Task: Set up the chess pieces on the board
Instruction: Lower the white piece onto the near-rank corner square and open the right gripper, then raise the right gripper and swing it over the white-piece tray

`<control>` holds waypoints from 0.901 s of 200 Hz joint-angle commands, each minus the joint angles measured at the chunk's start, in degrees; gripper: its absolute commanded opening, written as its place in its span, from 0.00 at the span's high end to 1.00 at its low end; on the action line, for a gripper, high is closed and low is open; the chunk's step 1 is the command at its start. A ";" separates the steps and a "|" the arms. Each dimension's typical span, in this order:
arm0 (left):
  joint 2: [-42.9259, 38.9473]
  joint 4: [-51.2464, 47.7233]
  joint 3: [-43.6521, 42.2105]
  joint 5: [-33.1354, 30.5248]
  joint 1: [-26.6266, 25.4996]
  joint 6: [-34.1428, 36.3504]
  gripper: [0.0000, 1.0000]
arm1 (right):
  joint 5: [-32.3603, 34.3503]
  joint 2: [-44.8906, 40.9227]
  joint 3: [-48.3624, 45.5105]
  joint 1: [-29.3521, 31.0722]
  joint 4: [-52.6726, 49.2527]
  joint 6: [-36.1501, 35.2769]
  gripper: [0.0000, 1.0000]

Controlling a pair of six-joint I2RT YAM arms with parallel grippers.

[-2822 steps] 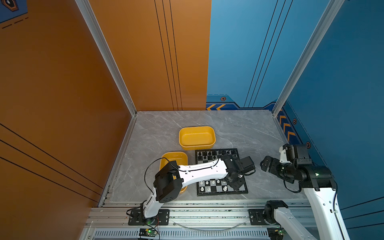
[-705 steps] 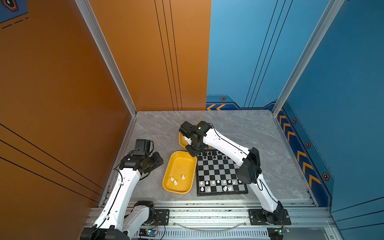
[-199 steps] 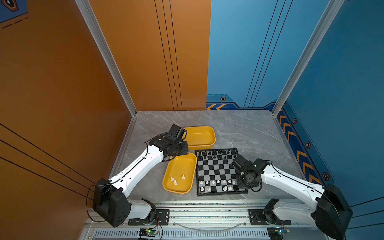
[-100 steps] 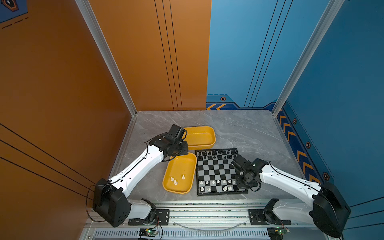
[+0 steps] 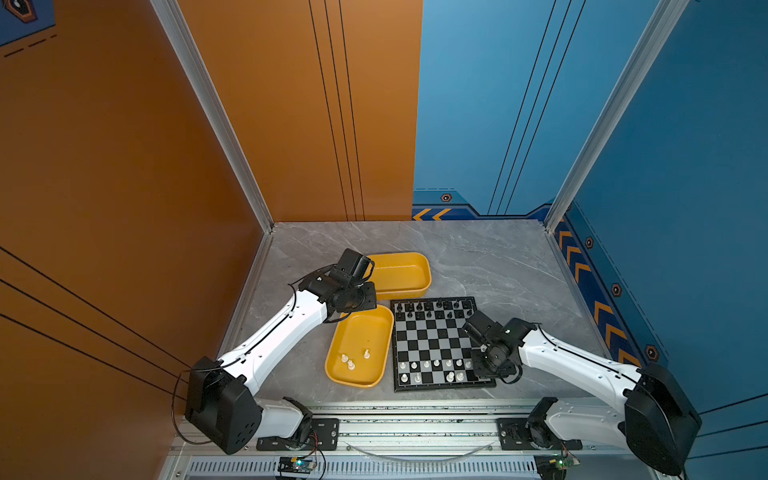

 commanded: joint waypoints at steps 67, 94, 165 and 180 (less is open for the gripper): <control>-3.41 -2.80 -2.02 -3.22 0.26 0.49 0.50 | 2.36 -5.69 9.55 0.06 -9.06 1.28 0.51; -7.03 -5.31 -5.18 -3.97 0.85 -0.10 0.48 | 3.04 -4.76 16.34 0.64 -12.01 0.62 0.50; -25.95 -13.11 -17.43 -7.41 2.96 -8.24 0.44 | 1.63 16.11 44.08 6.77 -13.36 -5.32 0.58; -28.86 -13.44 -19.45 -7.96 3.48 -10.12 0.44 | -0.68 21.78 50.01 8.07 -13.28 -6.12 0.61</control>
